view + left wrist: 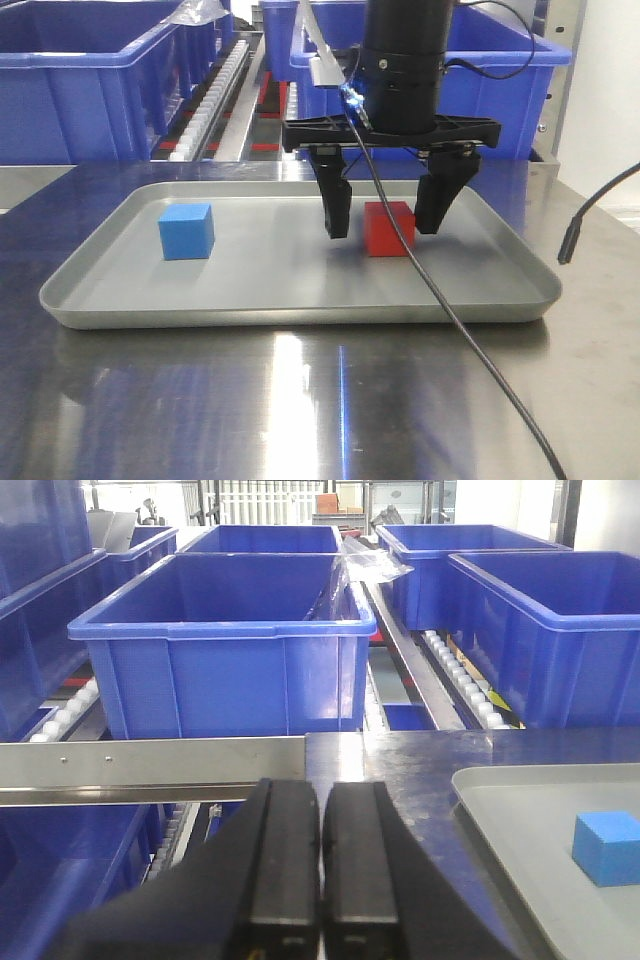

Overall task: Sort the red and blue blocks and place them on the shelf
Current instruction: 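Lower the right gripper onto the red cube and close it, then lift the red cube up and away from the tray with the right gripper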

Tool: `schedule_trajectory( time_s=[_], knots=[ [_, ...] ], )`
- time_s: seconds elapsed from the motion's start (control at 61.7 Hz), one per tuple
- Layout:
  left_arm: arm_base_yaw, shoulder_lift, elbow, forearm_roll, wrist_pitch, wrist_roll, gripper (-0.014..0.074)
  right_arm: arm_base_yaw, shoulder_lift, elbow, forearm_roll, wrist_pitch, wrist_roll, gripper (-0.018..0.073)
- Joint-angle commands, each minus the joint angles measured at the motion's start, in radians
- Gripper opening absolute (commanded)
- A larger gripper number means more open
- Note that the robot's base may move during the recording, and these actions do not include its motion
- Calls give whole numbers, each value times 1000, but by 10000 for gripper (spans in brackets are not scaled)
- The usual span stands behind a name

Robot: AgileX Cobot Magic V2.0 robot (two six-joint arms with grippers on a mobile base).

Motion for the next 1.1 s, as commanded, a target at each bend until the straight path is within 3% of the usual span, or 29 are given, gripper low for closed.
schedule_trajectory(
  time_s=[0.0,0.243,0.405,0.502,0.956,1.086],
  knots=[
    [0,-18,24,-2,-82,-9,125,-8,-56,-26,1,-18,24,613],
    [0,-18,24,-2,-82,-9,125,-8,-56,-26,-3,-18,42,600],
    [0,-18,24,-2,-82,-9,125,-9,-56,-26,-21,-10,42,430],
    [0,-18,24,-2,-82,-9,125,-9,-56,-26,-21,-10,42,379],
    [0,-18,24,-2,-82,-9,125,-9,-105,-26,-34,-13,40,377],
    [0,-18,24,-2,-82,-9,125,-9,-158,-26,-41,-34,-37,377]
  ],
)
